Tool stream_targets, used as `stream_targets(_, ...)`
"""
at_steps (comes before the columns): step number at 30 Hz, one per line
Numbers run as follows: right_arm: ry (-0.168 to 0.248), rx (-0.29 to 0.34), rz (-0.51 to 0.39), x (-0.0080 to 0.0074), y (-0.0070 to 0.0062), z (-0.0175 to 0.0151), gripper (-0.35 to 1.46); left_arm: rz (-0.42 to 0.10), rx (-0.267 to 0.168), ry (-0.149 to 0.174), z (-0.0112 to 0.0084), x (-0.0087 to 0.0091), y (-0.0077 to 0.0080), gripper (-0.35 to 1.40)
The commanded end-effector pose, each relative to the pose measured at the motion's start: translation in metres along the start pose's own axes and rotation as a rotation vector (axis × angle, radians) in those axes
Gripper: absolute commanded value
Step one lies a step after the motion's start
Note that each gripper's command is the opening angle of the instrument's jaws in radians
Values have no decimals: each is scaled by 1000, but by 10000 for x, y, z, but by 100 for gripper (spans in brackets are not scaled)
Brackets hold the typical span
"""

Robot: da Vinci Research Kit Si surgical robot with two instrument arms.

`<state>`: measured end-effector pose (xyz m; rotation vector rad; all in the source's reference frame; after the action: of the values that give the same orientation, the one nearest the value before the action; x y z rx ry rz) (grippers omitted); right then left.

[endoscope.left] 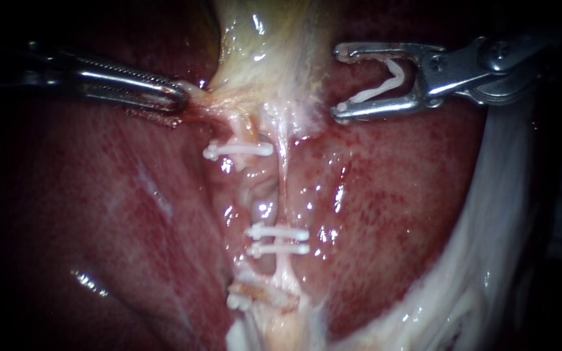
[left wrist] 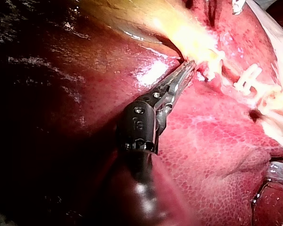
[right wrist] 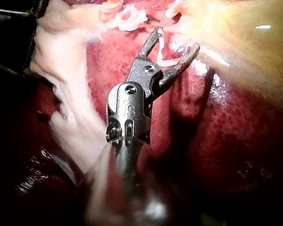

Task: Clipping third clip right tube

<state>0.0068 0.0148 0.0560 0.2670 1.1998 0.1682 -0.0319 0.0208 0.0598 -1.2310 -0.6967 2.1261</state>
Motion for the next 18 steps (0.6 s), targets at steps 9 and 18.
stream_targets(9, 0, -1, 1, 1, 0, -1, 50, -1, 24, 33, -63, 38, 5, -35)
stream_targets(18, 20, 47, 41, -2, -9, 7, 50, 10, 44, 49, -84, 49, 7, -35)
